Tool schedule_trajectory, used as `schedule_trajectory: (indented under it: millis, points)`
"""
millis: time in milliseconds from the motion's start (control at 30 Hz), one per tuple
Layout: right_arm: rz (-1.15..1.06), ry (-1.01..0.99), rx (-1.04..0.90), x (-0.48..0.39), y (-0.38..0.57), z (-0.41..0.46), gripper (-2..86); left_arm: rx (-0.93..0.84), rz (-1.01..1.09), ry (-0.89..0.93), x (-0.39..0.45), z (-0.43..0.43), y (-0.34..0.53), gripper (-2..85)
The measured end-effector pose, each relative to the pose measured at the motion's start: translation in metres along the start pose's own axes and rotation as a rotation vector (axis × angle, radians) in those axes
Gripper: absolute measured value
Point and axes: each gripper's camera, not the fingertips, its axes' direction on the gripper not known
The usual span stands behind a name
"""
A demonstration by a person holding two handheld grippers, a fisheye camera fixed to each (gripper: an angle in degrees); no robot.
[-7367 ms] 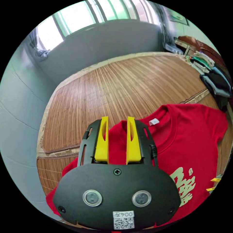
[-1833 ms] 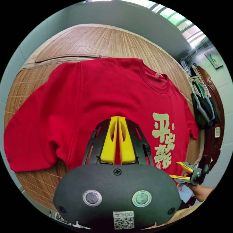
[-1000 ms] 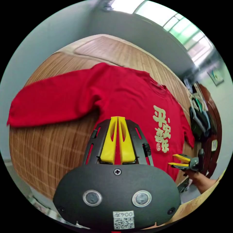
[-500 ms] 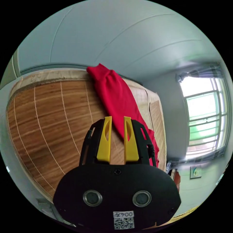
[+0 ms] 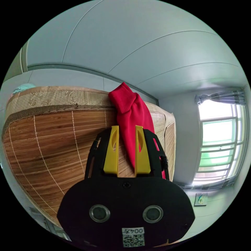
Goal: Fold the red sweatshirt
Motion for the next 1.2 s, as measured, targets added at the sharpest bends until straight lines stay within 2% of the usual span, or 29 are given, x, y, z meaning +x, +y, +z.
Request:
schedule_trajectory:
  millis: [267,400,500,667,833,933,1133,1200]
  points:
    - [0.010,0.028,-0.071,-0.007,-0.014,0.000,14.7,0.007,-0.018,0.052,-0.019,0.005,-0.004,7.7]
    - [0.022,0.008,-0.101,-0.005,-0.020,0.000,14.6,0.002,0.003,0.011,-0.014,0.000,-0.005,4.2]
    - [0.021,0.006,-0.092,-0.005,-0.019,0.001,14.6,0.074,0.159,-0.012,0.035,-0.020,-0.007,3.2]
    - [0.024,-0.013,-0.045,-0.005,-0.011,0.002,14.6,0.050,0.545,0.179,0.186,-0.050,0.000,2.7]
    - [0.032,-0.031,-0.009,-0.006,-0.004,0.005,14.3,-0.053,1.001,0.402,0.360,-0.073,0.099,2.7]
    - [0.043,-0.041,-0.003,-0.006,-0.002,0.006,13.7,-0.154,1.164,0.487,0.418,-0.057,0.181,2.9]
    - [0.065,-0.054,0.044,-0.005,0.008,0.010,12.1,-0.416,1.399,0.634,0.458,0.015,0.370,4.5]
    - [0.062,-0.056,0.059,-0.006,0.012,0.011,11.8,-0.508,1.393,0.646,0.448,0.037,0.410,5.9]
